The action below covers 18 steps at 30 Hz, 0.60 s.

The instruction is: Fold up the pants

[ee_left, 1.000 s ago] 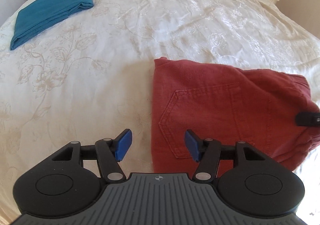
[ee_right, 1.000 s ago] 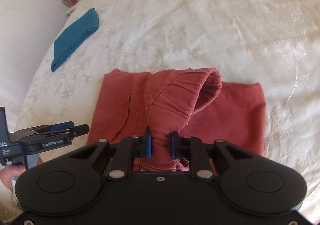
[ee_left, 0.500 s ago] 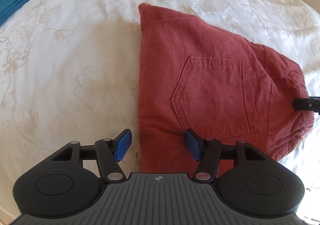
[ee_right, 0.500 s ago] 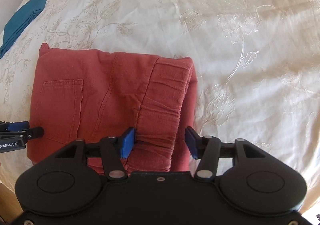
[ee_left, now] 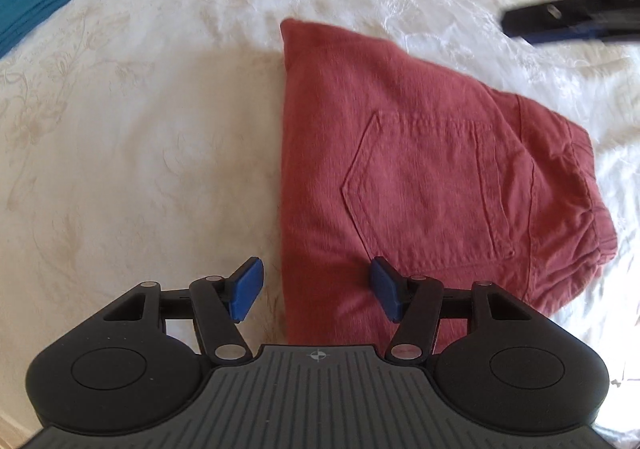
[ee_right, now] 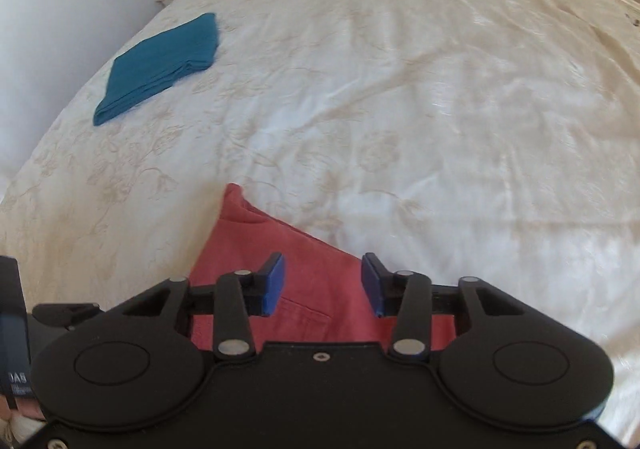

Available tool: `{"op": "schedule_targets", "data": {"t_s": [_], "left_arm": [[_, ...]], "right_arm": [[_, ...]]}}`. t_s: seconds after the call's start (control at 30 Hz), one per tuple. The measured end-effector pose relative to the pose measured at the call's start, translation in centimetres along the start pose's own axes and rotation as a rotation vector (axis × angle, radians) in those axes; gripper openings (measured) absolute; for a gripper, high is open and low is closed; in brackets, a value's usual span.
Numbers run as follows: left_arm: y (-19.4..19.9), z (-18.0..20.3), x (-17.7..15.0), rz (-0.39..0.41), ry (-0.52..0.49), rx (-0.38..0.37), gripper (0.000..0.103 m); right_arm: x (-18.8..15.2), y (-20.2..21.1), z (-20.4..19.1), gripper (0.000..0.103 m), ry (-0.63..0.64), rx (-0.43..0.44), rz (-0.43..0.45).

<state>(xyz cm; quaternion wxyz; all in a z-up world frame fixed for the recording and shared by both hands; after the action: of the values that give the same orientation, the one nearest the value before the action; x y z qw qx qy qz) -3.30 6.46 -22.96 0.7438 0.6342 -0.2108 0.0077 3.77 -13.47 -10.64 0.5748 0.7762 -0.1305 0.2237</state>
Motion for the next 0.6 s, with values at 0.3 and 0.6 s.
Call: {"op": "schedule_targets", "data": {"t_s": [0.3, 0.6], "left_arm": [[-0.7, -1.2, -0.7, -0.01, 0.12, -0.059, 0.058], [-0.7, -1.5, -2.0, 0.027, 0.161, -0.071, 0.058]], "right_arm": [[4.7, -9.1, -6.8, 0.04, 0.253, 0.044, -0.097], [6.0, -14.2, -5.1, 0.008, 0.206, 0.007, -0.235]]}}
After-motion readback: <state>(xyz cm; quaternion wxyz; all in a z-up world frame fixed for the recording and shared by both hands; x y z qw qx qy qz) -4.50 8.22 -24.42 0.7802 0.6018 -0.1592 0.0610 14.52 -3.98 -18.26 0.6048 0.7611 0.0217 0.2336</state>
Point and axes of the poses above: each gripper's, at about its wrist camera, not at the fingertips, and y roughly against the way its jaws point, z to its right, x to its top, the point moved 2 cm from there along -y, roughly the way its jaws point
